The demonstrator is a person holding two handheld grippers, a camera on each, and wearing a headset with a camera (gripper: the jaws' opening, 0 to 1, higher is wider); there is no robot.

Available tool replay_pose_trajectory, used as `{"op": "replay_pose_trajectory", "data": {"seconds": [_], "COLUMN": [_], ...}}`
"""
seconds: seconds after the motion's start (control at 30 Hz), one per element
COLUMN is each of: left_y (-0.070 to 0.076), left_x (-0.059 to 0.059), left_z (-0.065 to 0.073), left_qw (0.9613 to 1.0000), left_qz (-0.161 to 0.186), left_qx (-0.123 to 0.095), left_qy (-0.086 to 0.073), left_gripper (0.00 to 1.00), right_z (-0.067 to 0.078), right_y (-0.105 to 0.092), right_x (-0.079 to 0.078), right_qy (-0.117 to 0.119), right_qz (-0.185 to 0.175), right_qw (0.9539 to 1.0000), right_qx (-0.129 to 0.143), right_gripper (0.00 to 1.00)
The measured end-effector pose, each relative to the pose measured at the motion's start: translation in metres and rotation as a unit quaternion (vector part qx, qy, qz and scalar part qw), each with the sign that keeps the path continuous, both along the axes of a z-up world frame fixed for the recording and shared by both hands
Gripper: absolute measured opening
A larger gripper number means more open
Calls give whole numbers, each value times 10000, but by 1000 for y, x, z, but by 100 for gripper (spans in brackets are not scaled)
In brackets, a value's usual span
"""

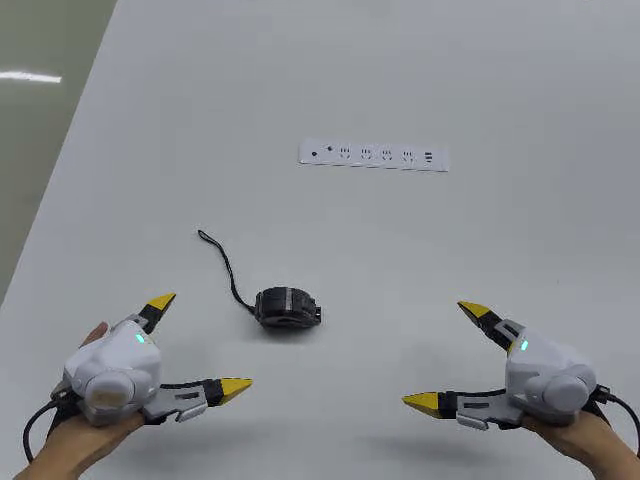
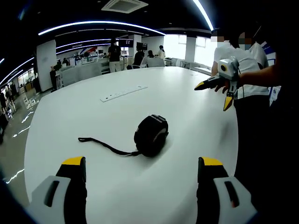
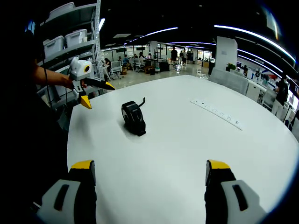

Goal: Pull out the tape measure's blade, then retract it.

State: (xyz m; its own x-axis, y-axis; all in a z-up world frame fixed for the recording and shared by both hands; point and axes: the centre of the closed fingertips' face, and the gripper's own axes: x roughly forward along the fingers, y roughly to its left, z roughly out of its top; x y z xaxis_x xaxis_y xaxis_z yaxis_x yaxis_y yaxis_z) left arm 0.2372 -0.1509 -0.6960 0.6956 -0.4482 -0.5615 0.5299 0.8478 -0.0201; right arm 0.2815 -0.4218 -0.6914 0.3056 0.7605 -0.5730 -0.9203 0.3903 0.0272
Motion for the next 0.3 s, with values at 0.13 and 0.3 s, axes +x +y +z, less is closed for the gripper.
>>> {"op": "replay_pose_trajectory", "data": {"seconds": [0.13, 0.3], "left_y": [1, 0], "left_x": [0, -2], "left_z": [0, 1], "left_qw": [10000, 10000], "left_qz": [3, -2], "left_qx": [13, 24], "left_qy": [-7, -12], "left_gripper": [99, 99], "right_z": [0, -1], "right_y": [0, -2], "right_x": [-2, -3], "right_qy": [0, -18], "right_qz": [15, 3], "right_qw": [10000, 10000], "right_qx": [-12, -30], "right_gripper": [99, 99]}}
